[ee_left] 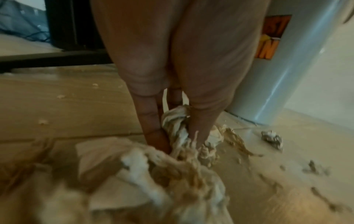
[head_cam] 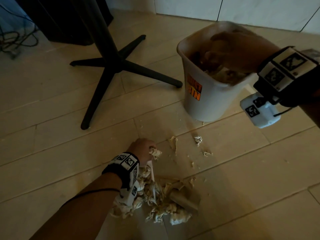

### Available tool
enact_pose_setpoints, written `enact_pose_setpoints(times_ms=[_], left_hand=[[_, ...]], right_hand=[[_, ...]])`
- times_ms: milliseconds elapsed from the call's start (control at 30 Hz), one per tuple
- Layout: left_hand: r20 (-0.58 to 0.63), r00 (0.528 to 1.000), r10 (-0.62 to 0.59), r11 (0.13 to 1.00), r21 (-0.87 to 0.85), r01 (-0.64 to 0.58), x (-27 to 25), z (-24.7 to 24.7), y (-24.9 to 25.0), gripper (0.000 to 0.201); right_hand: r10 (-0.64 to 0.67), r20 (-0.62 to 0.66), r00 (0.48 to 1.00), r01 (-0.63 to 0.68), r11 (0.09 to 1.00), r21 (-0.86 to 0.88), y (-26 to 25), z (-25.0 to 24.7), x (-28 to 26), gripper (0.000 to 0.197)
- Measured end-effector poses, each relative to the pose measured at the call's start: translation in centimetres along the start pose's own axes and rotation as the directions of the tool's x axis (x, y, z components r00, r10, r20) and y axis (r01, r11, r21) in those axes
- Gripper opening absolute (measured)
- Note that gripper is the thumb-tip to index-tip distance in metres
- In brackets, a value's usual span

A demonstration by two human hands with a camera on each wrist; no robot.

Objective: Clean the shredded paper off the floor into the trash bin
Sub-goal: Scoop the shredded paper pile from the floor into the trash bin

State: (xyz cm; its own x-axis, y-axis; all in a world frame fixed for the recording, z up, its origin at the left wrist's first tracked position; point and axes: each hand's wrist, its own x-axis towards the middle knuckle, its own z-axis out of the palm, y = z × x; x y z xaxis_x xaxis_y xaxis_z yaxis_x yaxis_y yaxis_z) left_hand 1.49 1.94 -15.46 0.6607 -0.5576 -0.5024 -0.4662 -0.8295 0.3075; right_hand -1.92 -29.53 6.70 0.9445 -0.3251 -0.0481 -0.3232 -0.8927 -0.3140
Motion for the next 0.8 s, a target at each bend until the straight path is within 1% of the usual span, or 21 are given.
enact_pose_setpoints(times_ms=[67, 100, 133, 167, 233, 267, 300, 333, 367, 400, 433, 467, 500, 533, 567, 600, 633, 667, 733, 767, 800], left_hand=[[-0.054, 0.999, -0.009, 0.993, -0.117, 0.002, -0.4, -0.4, 0.0, 0.036], [-0.084, 0.996, -0.013, 0.985, -0.173, -0.002, -0.6, -0.8, 0.1, 0.034], [-0.122, 0.992, -0.013, 0.974, -0.227, -0.015, -0.8, -1.2, 0.2, 0.031], [-0.163, 0.986, -0.015, 0.961, -0.273, -0.03, -1.0, -1.8, 0.4, 0.03], [-0.26, 0.965, -0.02, 0.938, -0.338, -0.071, -1.4, -3.0, 1.0, 0.025], [-0.31, 0.951, -0.023, 0.926, -0.365, -0.097, -1.6, -3.7, 1.4, 0.023], [-0.354, 0.935, -0.027, 0.913, -0.39, -0.122, -1.9, -4.4, 1.9, 0.021], [-0.39, 0.92, -0.034, 0.898, -0.416, -0.143, -2.3, -5.2, 2.6, 0.021], [-0.423, 0.905, -0.039, 0.878, -0.447, -0.171, -2.6, -5.9, 3.4, 0.021], [-0.458, 0.888, -0.033, 0.85, -0.48, -0.216, -3.1, -6.5, 4.3, 0.021], [-0.493, 0.87, -0.02, 0.817, -0.509, -0.27, -3.5, -6.9, 5.1, 0.02], [-0.524, 0.852, -0.005, 0.784, -0.531, -0.322, -3.9, -7.2, 5.9, 0.019], [-0.549, 0.836, 0.004, 0.755, -0.547, -0.362, -4.2, -7.3, 6.7, 0.018], [-0.565, 0.825, 0.006, 0.733, -0.559, -0.388, -4.5, -7.1, 7.4, 0.018], [-0.574, 0.819, 0.005, 0.718, -0.568, -0.402, -4.6, -6.9, 8.1, 0.019], [-0.578, 0.816, 0.005, 0.707, -0.575, -0.412, -4.7, -6.6, 8.6, 0.021], [-0.583, 0.812, 0.009, 0.698, -0.578, -0.423, -4.8, -6.3, 9.1, 0.022], [-0.594, 0.804, 0.014, 0.693, -0.574, -0.436, -4.8, -5.9, 9.5, 0.023], [-0.621, 0.784, 0.024, 0.684, -0.562, -0.466, -5.0, -5.2, 10.2, 0.022], [-0.629, 0.777, 0.034, 0.679, -0.556, -0.48, -5.1, -4.7, 10.5, 0.021], [-0.631, 0.774, 0.053, 0.679, -0.545, -0.492, -5.2, -4.2, 10.8, 0.02]], right_hand=[[-0.027, -0.14, 0.99, 0.03, 0.999, 0.025, -0.5, 0.2, -1.3, 0.052], [-0.065, -0.184, 0.981, 0.077, 0.996, 0.054, -1.1, 0.3, -2.6, 0.049], [-0.102, -0.261, 0.96, 0.132, 0.986, 0.101, -1.4, 0.6, -3.4, 0.045], [-0.146, -0.323, 0.935, 0.201, 0.969, 0.144, -1.8, 1.0, -4.4, 0.041], [-0.255, -0.467, 0.847, 0.371, 0.913, 0.173, -2.2, 2.0, -6.5, 0.03], [-0.297, -0.504, 0.811, 0.436, 0.881, 0.183, -2.4, 2.9, -7.4, 0.027], [-0.324, -0.498, 0.805, 0.476, 0.853, 0.215, -2.7, 3.8, -8.4, 0.025], [-0.336, -0.463, 0.82, 0.489, 0.832, 0.262, -2.9, 4.9, -9.3, 0.026], [-0.326, -0.388, 0.862, 0.459, 0.827, 0.325, -3.3, 6.1, -10.1, 0.029], [-0.299, -0.284, 0.911, 0.395, 0.831, 0.392, -3.4, 7.4, -10.8, 0.035], [-0.258, -0.163, 0.952, 0.304, 0.838, 0.454, -3.6, 8.7, -11.4, 0.044], [-0.222, -0.052, 0.974, 0.217, 0.83, 0.514, -3.7, 10.1, -11.9, 0.057], [-0.182, 0.051, 0.982, 0.12, 0.806, 0.579, -3.7, 11.4, -12.2, 0.071], [-0.147, 0.141, 0.979, 0.022, 0.765, 0.644, -3.7, 12.6, -12.4, 0.082], [-0.128, 0.223, 0.966, -0.067, 0.713, 0.698, -3.8, 13.8, -12.6, 0.087], [-0.116, 0.286, 0.951, -0.145, 0.65, 0.746, -3.7, 14.8, -12.8, 0.089], [-0.108, 0.341, 0.934, -0.218, 0.584, 0.782, -3.8, 15.6, -13.1, 0.086], [-0.098, 0.388, 0.916, -0.292, 0.499, 0.816, -3.8, 16.2, -13.4, 0.08], [-0.078, 0.461, 0.884, -0.427, 0.269, 0.863, -3.8, 17.2, -14.0, 0.07], [-0.069, 0.473, 0.878, -0.457, 0.173, 0.873, -3.8, 17.6, -14.3, 0.064], [-0.053, 0.47, 0.881, -0.462, 0.115, 0.879, -3.9, 17.8, -14.6, 0.06]])
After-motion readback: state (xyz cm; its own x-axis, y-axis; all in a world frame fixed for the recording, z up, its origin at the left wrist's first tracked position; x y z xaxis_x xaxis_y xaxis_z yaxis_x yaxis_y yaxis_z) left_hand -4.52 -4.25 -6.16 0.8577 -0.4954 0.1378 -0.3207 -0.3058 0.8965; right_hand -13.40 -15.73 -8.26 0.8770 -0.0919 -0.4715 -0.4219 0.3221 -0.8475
